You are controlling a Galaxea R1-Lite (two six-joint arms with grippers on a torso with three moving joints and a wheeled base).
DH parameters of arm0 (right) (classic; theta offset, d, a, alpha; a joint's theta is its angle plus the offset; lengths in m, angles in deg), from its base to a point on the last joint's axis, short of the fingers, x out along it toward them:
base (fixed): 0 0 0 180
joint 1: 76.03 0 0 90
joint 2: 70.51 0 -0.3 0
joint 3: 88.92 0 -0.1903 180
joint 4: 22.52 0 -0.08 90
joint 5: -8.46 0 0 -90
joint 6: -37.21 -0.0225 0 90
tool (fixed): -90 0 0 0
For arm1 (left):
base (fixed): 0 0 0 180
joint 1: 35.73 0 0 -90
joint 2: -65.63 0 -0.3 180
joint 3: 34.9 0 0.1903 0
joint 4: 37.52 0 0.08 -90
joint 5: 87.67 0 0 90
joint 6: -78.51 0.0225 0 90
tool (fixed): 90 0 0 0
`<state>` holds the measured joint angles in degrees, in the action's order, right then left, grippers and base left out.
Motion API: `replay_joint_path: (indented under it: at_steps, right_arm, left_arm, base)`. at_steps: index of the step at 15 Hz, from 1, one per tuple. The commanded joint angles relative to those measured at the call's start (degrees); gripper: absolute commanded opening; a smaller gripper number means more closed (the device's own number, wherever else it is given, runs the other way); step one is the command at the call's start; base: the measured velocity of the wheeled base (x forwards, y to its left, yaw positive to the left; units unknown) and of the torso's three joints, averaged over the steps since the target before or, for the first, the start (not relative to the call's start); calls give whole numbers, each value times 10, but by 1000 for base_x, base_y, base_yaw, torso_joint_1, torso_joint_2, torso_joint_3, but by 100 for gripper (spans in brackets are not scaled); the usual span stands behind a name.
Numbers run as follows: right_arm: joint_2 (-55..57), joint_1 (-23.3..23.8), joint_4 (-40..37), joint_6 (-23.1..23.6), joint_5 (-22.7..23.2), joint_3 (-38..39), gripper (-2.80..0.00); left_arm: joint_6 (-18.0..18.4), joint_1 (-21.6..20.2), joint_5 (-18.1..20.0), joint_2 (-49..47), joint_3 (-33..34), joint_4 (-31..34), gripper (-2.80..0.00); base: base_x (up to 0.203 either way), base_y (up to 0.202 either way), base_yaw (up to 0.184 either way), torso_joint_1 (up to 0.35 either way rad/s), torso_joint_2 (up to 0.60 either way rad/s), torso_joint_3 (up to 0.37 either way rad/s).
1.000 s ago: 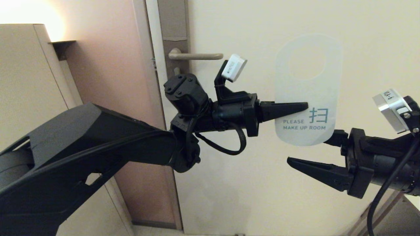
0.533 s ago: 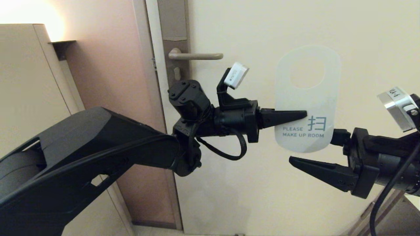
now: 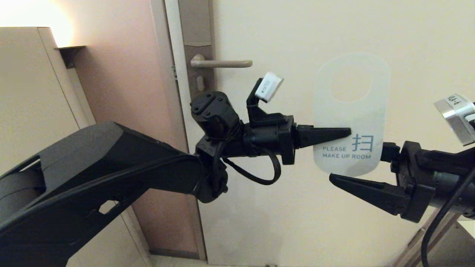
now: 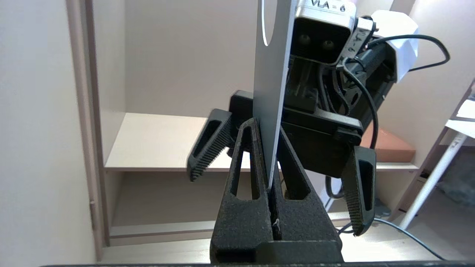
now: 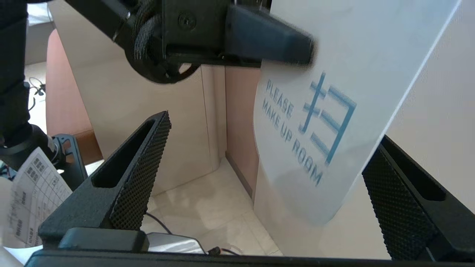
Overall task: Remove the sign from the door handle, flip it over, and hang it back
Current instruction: Hand it to the other hand
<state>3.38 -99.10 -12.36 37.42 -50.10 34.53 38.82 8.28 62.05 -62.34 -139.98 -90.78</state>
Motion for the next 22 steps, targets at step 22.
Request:
replay_joint_path:
  at_steps: [22]
  right_arm:
    - [15, -17, 0, -21, -13, -15, 0]
  left_arm:
    - [-43, -5, -12, -6, 22, -62, -280]
  base:
    - [0, 0, 0, 0, 0, 0]
